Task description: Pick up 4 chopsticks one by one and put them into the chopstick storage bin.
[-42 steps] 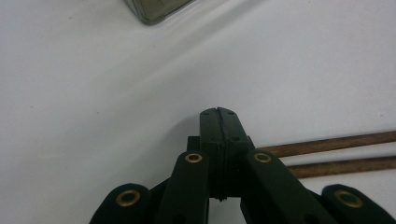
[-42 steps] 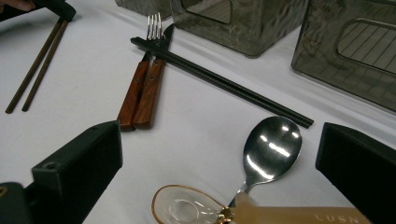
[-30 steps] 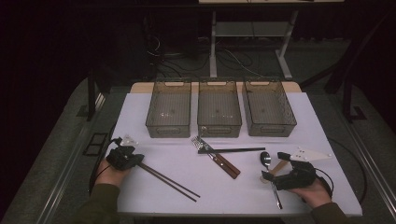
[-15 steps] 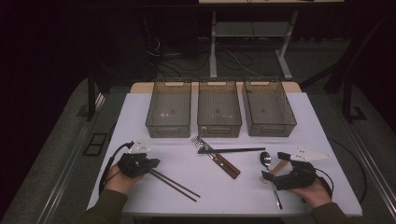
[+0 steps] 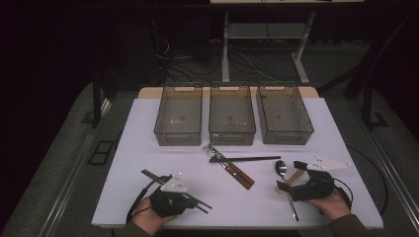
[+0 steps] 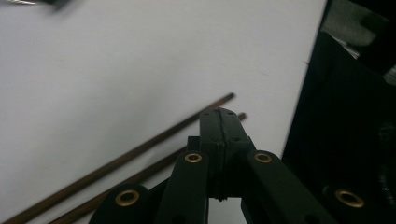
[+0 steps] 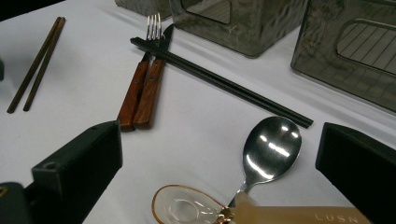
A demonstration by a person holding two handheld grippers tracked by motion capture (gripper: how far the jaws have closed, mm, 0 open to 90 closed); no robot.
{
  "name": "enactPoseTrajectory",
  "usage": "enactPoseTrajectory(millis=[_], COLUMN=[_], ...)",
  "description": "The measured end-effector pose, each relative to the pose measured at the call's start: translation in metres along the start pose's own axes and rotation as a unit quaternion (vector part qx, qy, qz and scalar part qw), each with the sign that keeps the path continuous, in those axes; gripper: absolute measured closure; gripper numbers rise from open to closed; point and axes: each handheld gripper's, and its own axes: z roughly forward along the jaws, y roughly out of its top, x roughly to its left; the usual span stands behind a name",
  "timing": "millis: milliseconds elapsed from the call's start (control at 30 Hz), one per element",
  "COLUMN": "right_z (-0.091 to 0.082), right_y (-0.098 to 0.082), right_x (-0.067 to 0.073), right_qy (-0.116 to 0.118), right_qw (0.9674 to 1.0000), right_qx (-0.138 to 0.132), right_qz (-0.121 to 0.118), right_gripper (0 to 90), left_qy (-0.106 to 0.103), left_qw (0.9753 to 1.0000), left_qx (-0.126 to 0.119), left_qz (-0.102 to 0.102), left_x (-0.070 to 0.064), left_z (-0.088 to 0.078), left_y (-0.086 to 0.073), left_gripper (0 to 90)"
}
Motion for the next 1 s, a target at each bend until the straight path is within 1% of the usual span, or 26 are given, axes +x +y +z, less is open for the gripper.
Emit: enactPoseTrajectory(millis=[33,67,100,133,167,233,267,433,467,533,567,600,633,667,800,900,933,1000], right_z=[0.0,0.0,0.0,0.0,0.0,0.0,0.0,0.001,0.001,0.001,0.001,0.001,0.0,0.0,0.001,0.001,0.001,0.001], right_y=[0.0,0.0,0.0,0.0,0.0,0.0,0.0,0.0,0.0,0.0,0.0,0.0,0.0,0.0,0.0,0.0,0.0,0.0], right_x=[0.0,0.0,0.0,0.0,0.0,0.0,0.0,0.0,0.0,0.0,0.0,0.0,0.0,0.0,0.0,0.0,0.0,0.0], right_qy=[0.0,0.001,0.001,0.001,0.001,0.001,0.0,0.0,0.0,0.0,0.0,0.0,0.0,0.0,-0.001,-0.001,-0.001,-0.001], right_qw=[1.0,1.0,1.0,1.0,1.0,1.0,1.0,1.0,1.0,1.0,1.0,1.0,1.0,1.0,1.0,1.0,1.0,1.0], right_qx=[0.0,0.0,0.0,0.0,0.0,0.0,0.0,0.001,0.001,0.001,0.001,0.001,0.001,0.001,0.001,0.001,0.001,0.001], right_qz=[-0.001,-0.001,-0.001,-0.001,-0.001,-0.001,-0.001,0.0,0.0,0.0,0.0,0.0,0.0,0.0,0.0,0.0,0.0,0.0], right_gripper=[0.5,0.4,0.4,0.4,0.4,0.5,0.5,0.5,0.5,0.5,0.4,0.5,0.5,0.4,0.4,0.5,0.5,0.4], left_qy=[-0.004,-0.004,-0.005,-0.005,-0.004,-0.003,-0.003,-0.002,-0.003,-0.003,-0.003,-0.003,-0.001,-0.001,0.003,0.006,0.004,0.001], left_qw=[1.0,1.0,0.9999,0.9997,0.9996,0.9995,0.9993,0.9994,0.9993,0.9993,0.9993,0.9993,0.999,0.9992,0.9991,0.9993,0.9991,0.9993], left_qx=[0.006,0.006,0.011,0.021,0.022,0.024,0.029,0.026,0.03,0.028,0.024,0.026,0.028,0.027,0.025,0.019,0.022,0.021], left_qz=[0.005,0.005,0.008,0.013,0.017,0.019,0.024,0.02,0.023,0.024,0.028,0.025,0.034,0.029,0.033,0.032,0.035,0.031], left_x=[-0.003,-0.003,-0.005,-0.006,-0.006,-0.006,-0.005,-0.005,-0.005,-0.005,-0.004,-0.005,-0.004,-0.005,-0.004,-0.003,-0.003,-0.004], left_z=[0.004,0.004,0.007,0.009,0.012,0.015,0.016,0.019,0.02,0.021,0.022,0.023,0.023,0.024,0.026,0.027,0.027,0.028], left_y=[0.0,0.0,0.0,0.001,0.001,0.002,0.002,0.003,0.003,0.005,0.006,0.006,0.007,0.007,0.01,0.012,0.012,0.012], left_gripper=[89.9,89.9,89.9,89.9,89.9,89.9,89.9,89.9,89.9,89.9,89.9,89.9,89.9,89.9,89.8,89.9,89.9,89.9])
